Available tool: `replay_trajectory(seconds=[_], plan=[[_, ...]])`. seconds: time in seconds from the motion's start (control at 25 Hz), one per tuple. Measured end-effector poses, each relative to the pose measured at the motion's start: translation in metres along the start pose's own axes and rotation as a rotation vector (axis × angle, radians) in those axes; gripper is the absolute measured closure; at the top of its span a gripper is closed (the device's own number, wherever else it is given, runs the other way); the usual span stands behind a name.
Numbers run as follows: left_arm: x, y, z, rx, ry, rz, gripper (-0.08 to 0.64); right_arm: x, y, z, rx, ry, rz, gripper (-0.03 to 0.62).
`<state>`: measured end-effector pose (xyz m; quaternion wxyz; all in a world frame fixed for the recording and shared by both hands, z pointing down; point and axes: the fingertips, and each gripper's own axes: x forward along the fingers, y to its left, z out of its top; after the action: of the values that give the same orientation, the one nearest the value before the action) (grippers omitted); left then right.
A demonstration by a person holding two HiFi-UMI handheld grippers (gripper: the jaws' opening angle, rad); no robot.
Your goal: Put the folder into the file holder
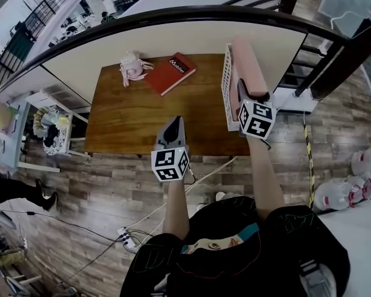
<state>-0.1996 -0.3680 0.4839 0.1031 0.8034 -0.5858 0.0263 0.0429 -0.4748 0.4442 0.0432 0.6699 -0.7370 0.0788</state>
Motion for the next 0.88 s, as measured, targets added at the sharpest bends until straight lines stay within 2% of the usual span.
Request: replay_trajectory(seconds=[0.12,0.2,0.32,0.56,0.72,0.88], plan=[[0.000,0.000,-0.006,-0.008,0.012,0.000,0.563,0.002,0.008,-0.025,-0.029,0.016,0.035,0.299],[0.000,-0.001,-0.010,-0.013,0.019,-0.002,0.563,0.003,0.014,-0.028,-0.050,0.020,0.054,0.299],[0.000,-0.002,-0.012,-0.016,0.021,-0.003,0.563,0.006,0.014,-0.030,-0.079,0.078,0.057,0.299],[-0.005,0.003,-0.004,-0.012,0.005,0.007,0.563,-0.006,0.004,-0.029,-0.068,0.163,0.044,0.296],[-0.009,0.007,-0.001,-0.012,-0.004,0.014,0.563,-0.015,0.007,-0.027,-0.078,0.163,0.061,0.296],[-0.012,0.008,0.000,-0.012,-0.010,0.014,0.563,-0.022,0.009,-0.010,-0.101,0.107,0.066,0.298]])
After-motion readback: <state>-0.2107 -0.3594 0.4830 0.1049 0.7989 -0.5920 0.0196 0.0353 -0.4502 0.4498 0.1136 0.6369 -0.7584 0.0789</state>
